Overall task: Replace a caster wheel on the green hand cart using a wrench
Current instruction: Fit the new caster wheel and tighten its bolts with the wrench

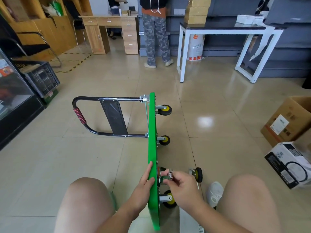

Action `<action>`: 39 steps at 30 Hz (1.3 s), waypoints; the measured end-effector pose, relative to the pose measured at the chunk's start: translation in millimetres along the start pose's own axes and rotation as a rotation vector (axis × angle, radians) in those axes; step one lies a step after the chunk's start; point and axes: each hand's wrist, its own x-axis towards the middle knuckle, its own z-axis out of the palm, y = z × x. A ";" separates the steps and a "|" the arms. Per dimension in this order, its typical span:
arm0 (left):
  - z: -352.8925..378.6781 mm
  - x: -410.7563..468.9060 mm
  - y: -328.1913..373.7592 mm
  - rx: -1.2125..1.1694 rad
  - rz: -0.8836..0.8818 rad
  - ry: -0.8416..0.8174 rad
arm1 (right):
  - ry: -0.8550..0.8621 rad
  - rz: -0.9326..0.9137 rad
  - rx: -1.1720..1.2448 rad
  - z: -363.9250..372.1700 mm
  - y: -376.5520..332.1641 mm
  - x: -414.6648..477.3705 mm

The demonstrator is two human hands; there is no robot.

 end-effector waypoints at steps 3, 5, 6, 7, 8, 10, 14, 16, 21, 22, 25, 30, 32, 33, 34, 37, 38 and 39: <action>0.8 -0.2 2.1 -0.036 -0.003 -0.013 | -0.022 -0.074 -0.063 4.9 4.5 -3.7; 1.9 -1.0 4.4 -0.060 -0.001 -0.012 | -0.077 -0.136 -0.091 6.9 1.5 -5.3; 2.2 -1.7 5.7 -0.068 0.003 -0.014 | -0.108 -0.170 -0.112 7.6 -0.4 -5.7; 2.3 -2.1 6.3 -0.072 0.008 -0.018 | -0.135 -0.194 -0.136 8.0 -2.6 -6.1; 2.2 -2.1 6.6 -0.073 0.011 -0.021 | -0.158 -0.208 -0.154 8.1 -4.4 -6.5; 1.4 -1.5 5.3 -0.071 0.014 -0.017 | -0.174 -0.217 -0.160 8.4 -3.7 -7.5; -1.7 0.8 0.4 -0.055 -0.009 -0.003 | -0.036 -0.194 -0.114 5.7 2.8 -13.3; -1.3 0.5 0.7 -0.046 -0.021 -0.007 | 0.000 -0.135 -0.067 4.5 5.8 -14.9; -1.1 0.3 0.4 -0.029 -0.009 0.000 | 0.002 -0.093 -0.008 1.6 6.4 -16.3; -0.7 0.0 0.4 -0.026 -0.009 -0.001 | -0.004 -0.087 -0.007 0.6 4.6 -14.5; 0.4 -0.7 1.1 -0.024 0.000 -0.006 | -0.040 -0.056 -0.045 1.2 1.5 -2.9; 1.3 -2.3 3.6 -0.023 0.003 -0.003 | -0.107 -0.109 -0.095 3.8 1.6 -1.7; 0.7 -2.6 3.8 -0.032 -0.002 0.001 | -0.139 -0.161 -0.146 1.1 4.8 -13.2; 0.4 -2.5 4.0 -0.034 -0.004 0.003 | -0.144 -0.185 -0.176 0.0 8.0 -18.7; 0.2 -2.3 4.2 -0.036 -0.006 0.004 | -0.138 -0.196 -0.188 -0.7 11.4 -22.4; 1.2 -1.4 3.3 -0.040 -0.007 0.004 | -0.085 -0.107 -0.119 1.8 7.7 -13.7; 1.6 -1.6 3.1 -0.037 -0.002 0.003 | -0.092 -0.053 -0.084 3.6 3.4 -3.9; 1.8 -2.0 3.1 -0.037 0.004 0.004 | -0.106 -0.003 -0.063 5.2 -1.1 7.5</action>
